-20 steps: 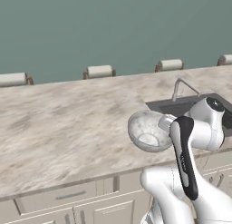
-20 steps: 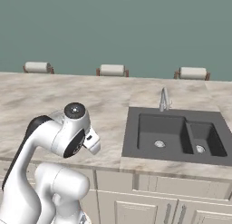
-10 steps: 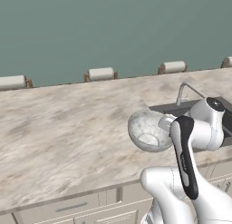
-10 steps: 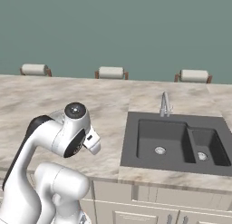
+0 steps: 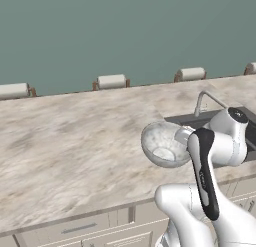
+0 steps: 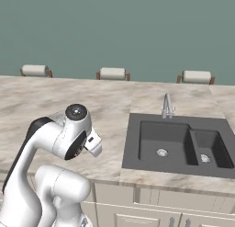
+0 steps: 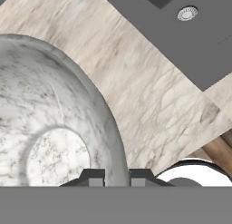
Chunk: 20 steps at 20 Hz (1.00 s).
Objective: Pick the cup and bowl from the counter and place them on the counter next to the sink.
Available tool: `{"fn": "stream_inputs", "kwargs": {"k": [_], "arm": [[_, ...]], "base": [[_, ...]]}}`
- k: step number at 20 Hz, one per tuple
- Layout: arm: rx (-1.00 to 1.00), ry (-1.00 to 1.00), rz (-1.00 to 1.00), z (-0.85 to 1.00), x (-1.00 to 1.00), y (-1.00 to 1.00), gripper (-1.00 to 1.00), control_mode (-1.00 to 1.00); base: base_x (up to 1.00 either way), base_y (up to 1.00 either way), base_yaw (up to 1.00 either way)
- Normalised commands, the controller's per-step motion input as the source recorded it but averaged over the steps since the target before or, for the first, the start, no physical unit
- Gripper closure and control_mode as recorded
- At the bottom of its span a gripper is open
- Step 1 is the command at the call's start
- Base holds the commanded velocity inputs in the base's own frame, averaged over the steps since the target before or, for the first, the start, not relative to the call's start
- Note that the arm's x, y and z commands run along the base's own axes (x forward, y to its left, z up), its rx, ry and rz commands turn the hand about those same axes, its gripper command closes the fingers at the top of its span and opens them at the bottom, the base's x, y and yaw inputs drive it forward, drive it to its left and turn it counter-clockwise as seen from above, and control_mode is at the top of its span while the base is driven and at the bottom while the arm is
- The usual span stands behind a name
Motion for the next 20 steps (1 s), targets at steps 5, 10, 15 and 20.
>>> {"fn": "stream_inputs", "kwargs": {"k": [5,10,15,20], "arm": [[0.00,0.02,0.00,0.00,-0.01,0.00,1.00,-1.00],[-0.03,0.04,0.00,0.17,0.07,-0.01,1.00,-1.00],[-0.03,0.00,-0.01,0.00,0.16,0.00,1.00,-1.00],[-0.05,0.10,0.00,-0.09,0.48,0.00,1.00,-1.00]], "base": [[0.00,0.00,0.00],[0.00,0.00,0.00],[0.00,0.00,0.00],[0.00,0.00,0.00]]}}
